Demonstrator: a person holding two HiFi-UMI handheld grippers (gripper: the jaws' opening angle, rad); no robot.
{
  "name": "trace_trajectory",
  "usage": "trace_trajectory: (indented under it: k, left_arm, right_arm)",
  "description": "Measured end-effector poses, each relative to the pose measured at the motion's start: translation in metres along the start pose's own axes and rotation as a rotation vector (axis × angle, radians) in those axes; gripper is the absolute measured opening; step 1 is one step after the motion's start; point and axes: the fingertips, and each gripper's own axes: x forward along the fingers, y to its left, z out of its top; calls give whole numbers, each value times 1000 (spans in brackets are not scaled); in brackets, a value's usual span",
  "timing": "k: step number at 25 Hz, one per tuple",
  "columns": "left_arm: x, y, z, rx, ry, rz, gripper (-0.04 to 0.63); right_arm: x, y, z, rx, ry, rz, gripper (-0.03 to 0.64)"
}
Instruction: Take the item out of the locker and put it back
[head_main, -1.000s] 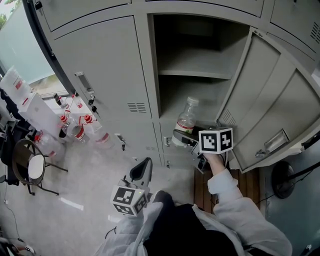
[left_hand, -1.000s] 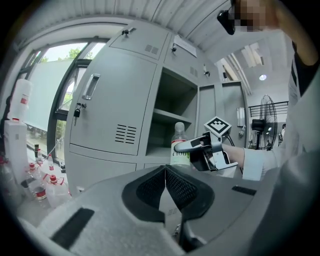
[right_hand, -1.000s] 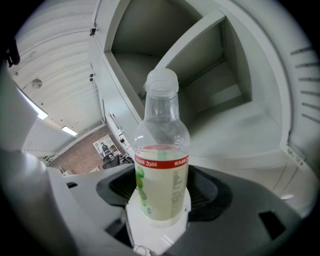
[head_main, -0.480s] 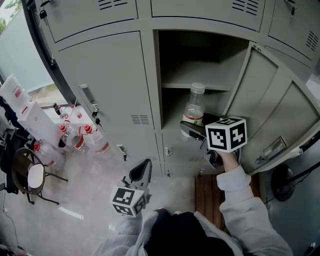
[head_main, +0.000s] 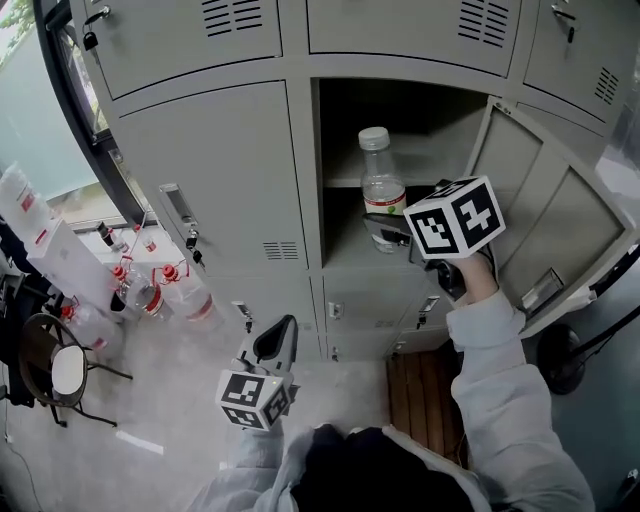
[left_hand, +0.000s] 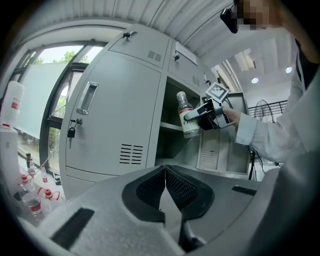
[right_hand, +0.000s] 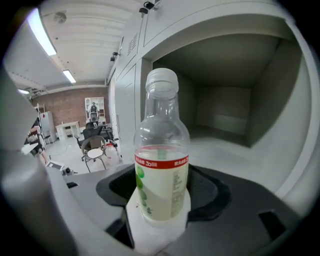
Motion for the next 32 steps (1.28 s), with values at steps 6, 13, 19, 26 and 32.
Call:
trace_trajectory:
  k: [6,13,19,26,32]
  left_arm:
    - [2,-2,3,-14,-21,-16,8]
    - [-12,17,2,-39,-30,30,8]
    - [-19,35,2,-54,-37,74,8]
    - [-15,47,7,-51,-44,104,8]
    - [-12,57,12,-39,-50,132,8]
  right_arm:
    - [0,-19,36,-150,95,-114,302]
    - [9,-42,64,-244,155,-212,302]
    - [21,-53,87,-244,119,-228,302]
    - [35,-60,114,-209,5,-208,302]
    - [54,-66,127,-115,-111,-142,302]
